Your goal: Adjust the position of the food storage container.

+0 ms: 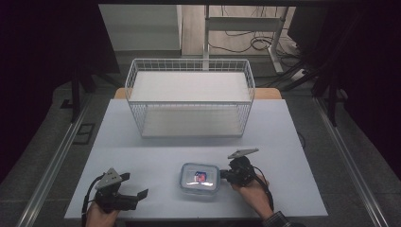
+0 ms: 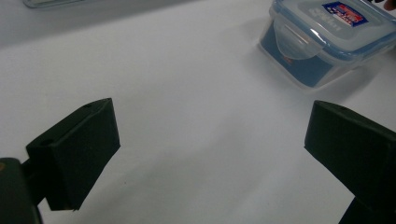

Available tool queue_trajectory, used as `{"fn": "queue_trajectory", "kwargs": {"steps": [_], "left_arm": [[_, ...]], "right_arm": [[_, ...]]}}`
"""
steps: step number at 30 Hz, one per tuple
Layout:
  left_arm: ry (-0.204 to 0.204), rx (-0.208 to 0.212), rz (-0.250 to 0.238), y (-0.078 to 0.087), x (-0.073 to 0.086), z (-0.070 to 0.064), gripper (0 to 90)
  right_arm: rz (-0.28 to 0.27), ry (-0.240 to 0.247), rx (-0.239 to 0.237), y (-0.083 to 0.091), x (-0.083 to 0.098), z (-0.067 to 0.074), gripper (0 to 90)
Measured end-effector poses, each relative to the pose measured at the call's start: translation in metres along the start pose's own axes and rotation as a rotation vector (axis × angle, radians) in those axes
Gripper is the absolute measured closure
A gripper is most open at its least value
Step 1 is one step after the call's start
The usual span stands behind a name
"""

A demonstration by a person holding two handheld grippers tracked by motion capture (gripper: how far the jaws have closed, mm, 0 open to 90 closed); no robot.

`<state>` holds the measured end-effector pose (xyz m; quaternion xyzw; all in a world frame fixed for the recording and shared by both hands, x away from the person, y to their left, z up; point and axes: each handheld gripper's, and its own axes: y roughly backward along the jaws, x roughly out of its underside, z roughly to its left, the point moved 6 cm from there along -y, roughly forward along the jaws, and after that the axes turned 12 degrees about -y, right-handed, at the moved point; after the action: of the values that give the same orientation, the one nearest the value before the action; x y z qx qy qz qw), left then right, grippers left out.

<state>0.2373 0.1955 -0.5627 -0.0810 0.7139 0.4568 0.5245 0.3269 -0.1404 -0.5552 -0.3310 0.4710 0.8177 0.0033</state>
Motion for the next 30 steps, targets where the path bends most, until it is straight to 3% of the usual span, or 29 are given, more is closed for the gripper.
{"fn": "queue_trajectory", "kwargs": {"steps": [4,7,8,12,13,15,16,17,18,19,20,21,22,23,24,25,26,27,30], "left_arm": [[0.002,0.005,0.0,-0.001,0.0,-0.001,2.9],[-0.001,0.006,0.0,0.0,-0.001,-0.001,3.0],[0.0,0.007,-0.002,0.0,-0.001,-0.001,3.2],[0.004,0.027,0.004,0.0,-0.001,-0.003,4.8],[-0.003,0.035,0.011,0.0,-0.002,-0.006,5.0],[-0.01,0.035,0.018,0.0,-0.003,-0.007,5.0],[-0.014,0.037,0.019,0.0,-0.003,-0.008,5.0],[-0.016,0.039,0.02,0.0,-0.003,-0.009,4.8],[-0.02,0.039,0.019,0.0,-0.004,-0.01,4.8],[-0.025,0.041,0.016,0.0,-0.004,-0.01,4.8],[-0.025,0.041,0.016,0.0,-0.004,-0.01,4.7],[-0.027,0.042,0.012,-0.001,-0.004,-0.01,4.6],[-0.03,0.042,0.009,-0.001,-0.003,-0.01,4.6],[-0.042,0.043,0.0,-0.001,-0.003,-0.009,3.9],[-0.042,0.043,0.0,-0.001,-0.003,-0.009,3.4],[-0.051,0.068,-0.045,0.0,-0.005,-0.01,2.5],[-0.051,0.068,-0.045,0.0,-0.005,-0.01,2.1],[-0.058,0.087,-0.089,0.002,-0.008,-0.012,1.6],[-0.072,0.089,-0.1,0.002,-0.008,-0.012,0.9]], "right_arm": [[-0.007,0.024,0.0,-0.005,-0.004,0.002,89.4],[-0.026,0.048,0.027,-0.003,-0.006,0.0,89.3],[-0.044,0.072,0.065,0.003,-0.007,-0.003,89.1],[-0.095,0.109,0.084,0.022,-0.003,-0.005,81.9],[-0.114,0.143,0.1,0.032,0.002,-0.004,75.0],[-0.121,0.152,0.103,0.035,0.004,-0.004,71.3],[-0.122,0.157,0.093,0.04,0.008,-0.004,63.1],[-0.132,0.15,0.091,0.043,0.012,-0.005,55.3],[-0.132,0.15,0.091,0.043,0.012,-0.005,55.3],[-0.133,0.139,0.082,0.046,0.017,-0.006,46.1],[-0.133,0.139,0.082,0.046,0.017,-0.006,46.1],[-0.138,0.137,0.069,0.048,0.021,-0.007,36.8],[-0.138,0.137,0.069,0.048,0.021,-0.007,36.8],[-0.153,0.147,0.059,0.05,0.024,-0.008,26.4],[-0.153,0.147,0.059,0.05,0.024,-0.008,26.4],[-0.173,0.153,0.045,0.053,0.026,-0.008,18.1],[-0.173,0.153,0.045,0.053,0.026,-0.008,18.1],[-0.186,0.16,0.035,0.054,0.029,-0.008,11.1],[-0.176,0.166,0.036,0.053,0.032,-0.01,6.6]]}}
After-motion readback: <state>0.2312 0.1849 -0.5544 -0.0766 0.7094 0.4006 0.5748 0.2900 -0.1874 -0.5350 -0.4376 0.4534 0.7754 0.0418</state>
